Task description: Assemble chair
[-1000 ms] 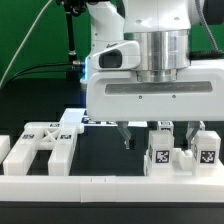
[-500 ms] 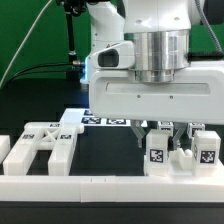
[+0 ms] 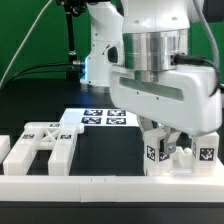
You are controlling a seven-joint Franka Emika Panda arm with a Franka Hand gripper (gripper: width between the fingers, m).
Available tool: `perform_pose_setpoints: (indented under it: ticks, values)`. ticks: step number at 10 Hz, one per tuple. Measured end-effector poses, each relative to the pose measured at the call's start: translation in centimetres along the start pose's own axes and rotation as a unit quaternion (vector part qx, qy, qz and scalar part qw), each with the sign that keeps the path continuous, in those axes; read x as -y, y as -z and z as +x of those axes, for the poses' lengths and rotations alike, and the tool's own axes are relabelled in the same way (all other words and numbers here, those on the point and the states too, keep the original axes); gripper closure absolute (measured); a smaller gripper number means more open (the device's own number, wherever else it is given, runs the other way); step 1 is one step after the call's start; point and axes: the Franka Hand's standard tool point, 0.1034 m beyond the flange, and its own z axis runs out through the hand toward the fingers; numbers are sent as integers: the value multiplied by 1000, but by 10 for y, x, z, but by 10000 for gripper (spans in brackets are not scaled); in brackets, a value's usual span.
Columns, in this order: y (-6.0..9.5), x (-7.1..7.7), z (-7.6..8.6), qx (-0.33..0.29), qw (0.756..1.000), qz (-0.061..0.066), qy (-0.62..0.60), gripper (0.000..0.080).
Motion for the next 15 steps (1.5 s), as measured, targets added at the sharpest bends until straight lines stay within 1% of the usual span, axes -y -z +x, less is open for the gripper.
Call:
perform_pose_setpoints:
  ticks: [1,2,4,5,7,9,10,11,12,13,14,15]
  values:
    - [0,1,-2,4,997,3,-81,515]
    - [0,2,-4,6,991,3,-133,515]
    - [0,2,-5,5,985,3,-171,514]
    - [-1,0,-4,4,978,2,-206,514]
    - [-2,-4,-1,3,969,-4,-246,514]
    - [-2,-5,-1,3,971,-5,-239,514]
    - [-2,-4,-1,3,971,-5,-237,361]
    - [7,-1,-1,6,976,-3,-216,233]
    - [19,2,0,7,980,5,-201,233]
    - [35,4,-1,10,984,12,-179,165]
    - [52,5,-4,17,986,13,-163,154]
    - [51,5,-3,15,986,16,-163,154]
